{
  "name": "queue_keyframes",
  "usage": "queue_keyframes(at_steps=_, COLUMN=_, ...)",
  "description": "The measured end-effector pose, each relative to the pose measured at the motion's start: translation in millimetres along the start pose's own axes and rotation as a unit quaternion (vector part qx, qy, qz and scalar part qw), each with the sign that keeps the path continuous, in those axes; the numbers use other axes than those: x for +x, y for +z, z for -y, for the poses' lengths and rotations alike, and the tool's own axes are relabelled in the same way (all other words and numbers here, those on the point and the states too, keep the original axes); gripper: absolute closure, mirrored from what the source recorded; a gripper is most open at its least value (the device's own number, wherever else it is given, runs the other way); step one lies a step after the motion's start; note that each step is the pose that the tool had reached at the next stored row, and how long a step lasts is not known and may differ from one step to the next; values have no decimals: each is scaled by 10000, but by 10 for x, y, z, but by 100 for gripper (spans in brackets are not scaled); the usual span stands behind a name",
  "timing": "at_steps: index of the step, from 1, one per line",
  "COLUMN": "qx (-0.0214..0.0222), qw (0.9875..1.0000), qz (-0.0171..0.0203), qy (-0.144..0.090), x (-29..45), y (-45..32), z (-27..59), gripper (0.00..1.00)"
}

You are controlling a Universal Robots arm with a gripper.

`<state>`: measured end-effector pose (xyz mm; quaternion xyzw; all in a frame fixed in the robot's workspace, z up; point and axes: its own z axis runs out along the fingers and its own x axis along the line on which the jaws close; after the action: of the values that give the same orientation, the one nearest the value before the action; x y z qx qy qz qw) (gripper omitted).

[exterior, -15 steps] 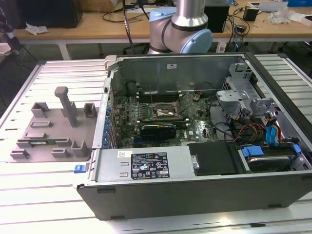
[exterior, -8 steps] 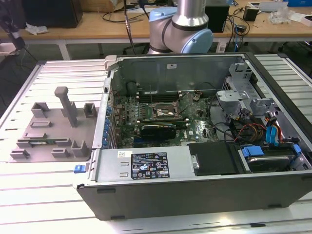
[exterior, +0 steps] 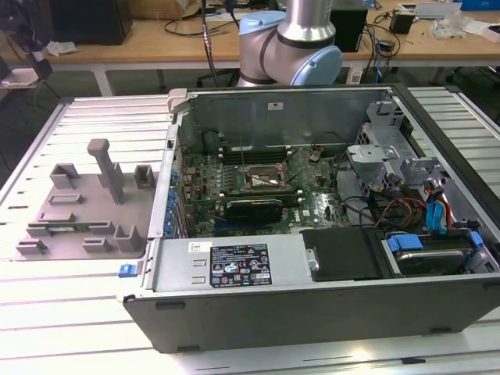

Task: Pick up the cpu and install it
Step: 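Pick up the cpu and move it towards the insertion slot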

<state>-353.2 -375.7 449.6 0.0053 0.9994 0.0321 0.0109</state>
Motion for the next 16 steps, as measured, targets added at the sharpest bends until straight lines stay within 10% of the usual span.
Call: queue_keyframes(at_steps=16, qx=0, qw=10000, qz=0, qy=0, x=-437, y=10, z=-4, gripper=46)
